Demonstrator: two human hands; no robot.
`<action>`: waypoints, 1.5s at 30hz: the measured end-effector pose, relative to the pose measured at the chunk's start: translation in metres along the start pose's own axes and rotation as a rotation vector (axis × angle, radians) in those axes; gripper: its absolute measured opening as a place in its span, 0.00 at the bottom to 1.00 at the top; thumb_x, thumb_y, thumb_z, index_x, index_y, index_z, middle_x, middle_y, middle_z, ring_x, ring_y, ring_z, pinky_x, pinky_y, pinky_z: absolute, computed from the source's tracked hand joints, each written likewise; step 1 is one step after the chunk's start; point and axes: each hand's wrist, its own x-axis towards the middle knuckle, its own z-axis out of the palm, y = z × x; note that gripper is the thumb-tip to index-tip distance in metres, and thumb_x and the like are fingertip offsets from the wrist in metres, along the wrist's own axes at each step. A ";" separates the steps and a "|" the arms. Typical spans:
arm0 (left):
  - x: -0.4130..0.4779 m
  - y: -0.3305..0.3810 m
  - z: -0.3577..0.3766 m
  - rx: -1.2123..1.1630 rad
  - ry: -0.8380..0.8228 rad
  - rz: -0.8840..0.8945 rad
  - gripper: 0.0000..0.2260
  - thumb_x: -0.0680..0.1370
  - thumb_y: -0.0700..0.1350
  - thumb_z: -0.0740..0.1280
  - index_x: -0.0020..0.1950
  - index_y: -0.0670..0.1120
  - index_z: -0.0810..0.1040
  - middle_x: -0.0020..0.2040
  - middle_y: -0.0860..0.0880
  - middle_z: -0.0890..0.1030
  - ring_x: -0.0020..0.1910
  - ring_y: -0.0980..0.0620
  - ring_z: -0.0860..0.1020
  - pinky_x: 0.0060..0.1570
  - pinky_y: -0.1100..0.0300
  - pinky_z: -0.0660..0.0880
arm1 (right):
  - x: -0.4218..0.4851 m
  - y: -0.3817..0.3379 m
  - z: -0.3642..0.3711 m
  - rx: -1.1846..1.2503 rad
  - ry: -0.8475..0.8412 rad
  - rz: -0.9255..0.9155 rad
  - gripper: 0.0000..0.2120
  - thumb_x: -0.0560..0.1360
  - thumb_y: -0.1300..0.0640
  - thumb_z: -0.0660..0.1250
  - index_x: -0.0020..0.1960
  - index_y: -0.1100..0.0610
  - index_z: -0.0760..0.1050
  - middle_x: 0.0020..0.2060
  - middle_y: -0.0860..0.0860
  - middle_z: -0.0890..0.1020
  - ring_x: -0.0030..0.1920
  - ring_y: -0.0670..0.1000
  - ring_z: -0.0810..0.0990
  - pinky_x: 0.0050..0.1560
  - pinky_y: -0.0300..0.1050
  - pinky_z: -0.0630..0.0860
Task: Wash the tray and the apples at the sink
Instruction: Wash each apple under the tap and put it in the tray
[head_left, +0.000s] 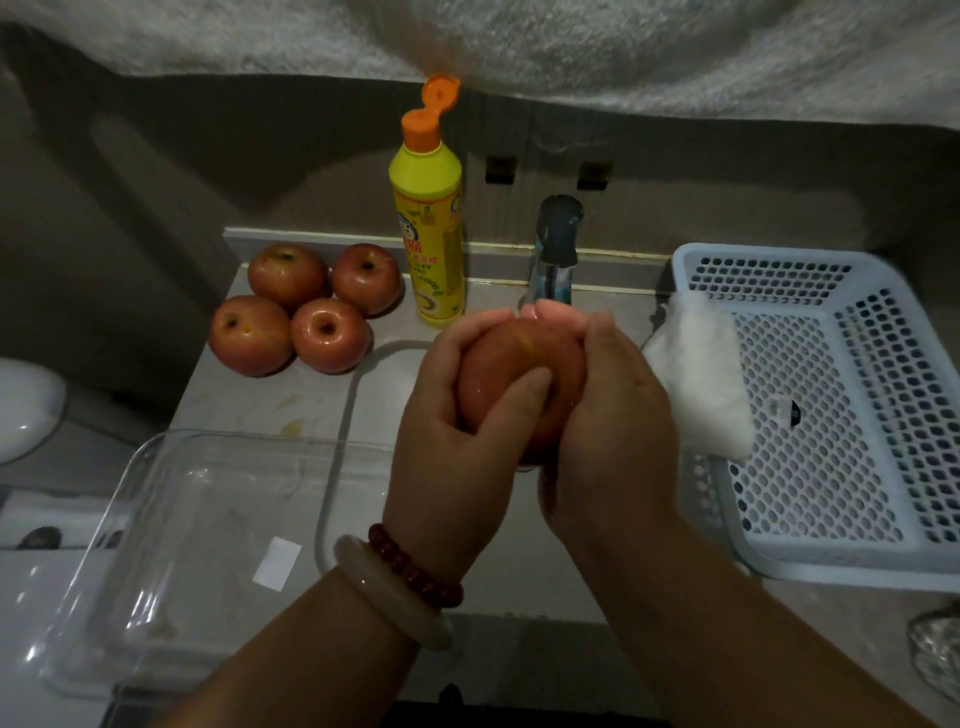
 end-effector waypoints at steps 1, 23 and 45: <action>0.000 -0.002 -0.001 0.029 -0.008 0.012 0.15 0.68 0.57 0.67 0.54 0.69 0.73 0.55 0.69 0.74 0.56 0.61 0.77 0.45 0.61 0.79 | 0.001 -0.001 -0.002 0.012 -0.015 0.045 0.14 0.78 0.43 0.60 0.53 0.46 0.81 0.52 0.45 0.82 0.52 0.49 0.82 0.47 0.51 0.82; -0.002 0.009 0.003 -0.053 0.251 -0.002 0.20 0.75 0.48 0.69 0.63 0.46 0.66 0.55 0.48 0.78 0.56 0.65 0.65 0.52 0.80 0.67 | -0.005 0.003 -0.007 -0.545 -0.207 -0.544 0.20 0.73 0.47 0.65 0.64 0.47 0.67 0.59 0.42 0.74 0.56 0.41 0.76 0.50 0.31 0.75; -0.003 -0.006 0.013 -0.035 0.193 -0.070 0.14 0.68 0.60 0.68 0.52 0.61 0.78 0.55 0.58 0.79 0.54 0.57 0.78 0.44 0.64 0.79 | 0.009 -0.006 -0.002 -0.002 0.052 0.148 0.10 0.77 0.46 0.64 0.47 0.47 0.83 0.47 0.47 0.84 0.51 0.52 0.82 0.50 0.58 0.81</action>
